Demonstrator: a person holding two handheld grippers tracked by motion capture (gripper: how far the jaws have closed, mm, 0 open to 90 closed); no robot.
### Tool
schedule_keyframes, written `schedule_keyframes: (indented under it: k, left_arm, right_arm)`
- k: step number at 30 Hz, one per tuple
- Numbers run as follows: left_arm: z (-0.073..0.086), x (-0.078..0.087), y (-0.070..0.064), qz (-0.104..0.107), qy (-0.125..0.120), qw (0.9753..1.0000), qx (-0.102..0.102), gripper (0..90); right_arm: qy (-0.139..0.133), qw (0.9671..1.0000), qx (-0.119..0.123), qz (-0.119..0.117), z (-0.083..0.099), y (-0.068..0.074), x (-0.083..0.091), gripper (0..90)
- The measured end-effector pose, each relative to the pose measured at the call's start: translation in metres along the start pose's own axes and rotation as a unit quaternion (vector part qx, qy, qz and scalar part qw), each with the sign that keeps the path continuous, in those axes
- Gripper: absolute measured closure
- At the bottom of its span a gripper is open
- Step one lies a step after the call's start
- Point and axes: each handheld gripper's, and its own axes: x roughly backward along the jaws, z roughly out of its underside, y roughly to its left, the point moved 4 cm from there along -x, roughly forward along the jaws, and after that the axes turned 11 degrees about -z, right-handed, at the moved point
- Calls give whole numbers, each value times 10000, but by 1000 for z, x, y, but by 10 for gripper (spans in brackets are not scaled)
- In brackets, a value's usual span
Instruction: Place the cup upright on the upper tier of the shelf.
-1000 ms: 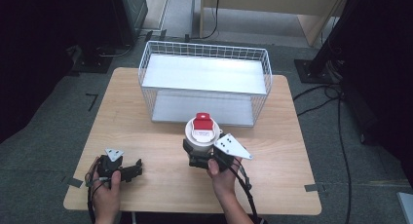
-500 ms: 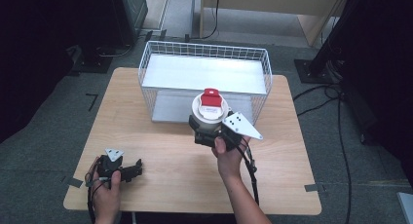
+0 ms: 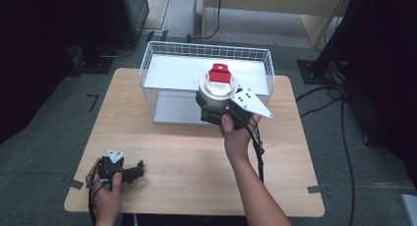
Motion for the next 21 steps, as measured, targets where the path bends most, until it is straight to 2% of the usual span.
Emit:
schedule_keyframes:
  k: [8, 10, 11, 14, 17, 21]
  left_arm:
    - [0, 0, 0, 6, 8, 10000, 6, 0]
    - [0, 0, 0, 6, 7, 10000, -4, 0]
    - [0, 0, 0, 3, 7, 10000, -3, 0]
    - [0, 0, 0, 3, 1, 10000, 2, 0]
    - [0, 0, 0, 0, -3, 10000, 8, 0]
    - [0, 0, 0, 0, 0, 10000, 8, 0]
  right_arm:
    - [-100, 9999, 18, 71, -18, -14, -13, 16]
    - [-119, 9998, -34, 134, -23, -20, -17, 16]
    - [-130, 9997, -52, 203, -27, -27, -21, 15]
    - [-139, 9995, -64, 279, -31, -33, -26, 15]
    - [-128, 9991, 40, 405, -37, -46, -36, 15]
    - [-103, 9986, 32, 516, -39, -55, -43, 15]
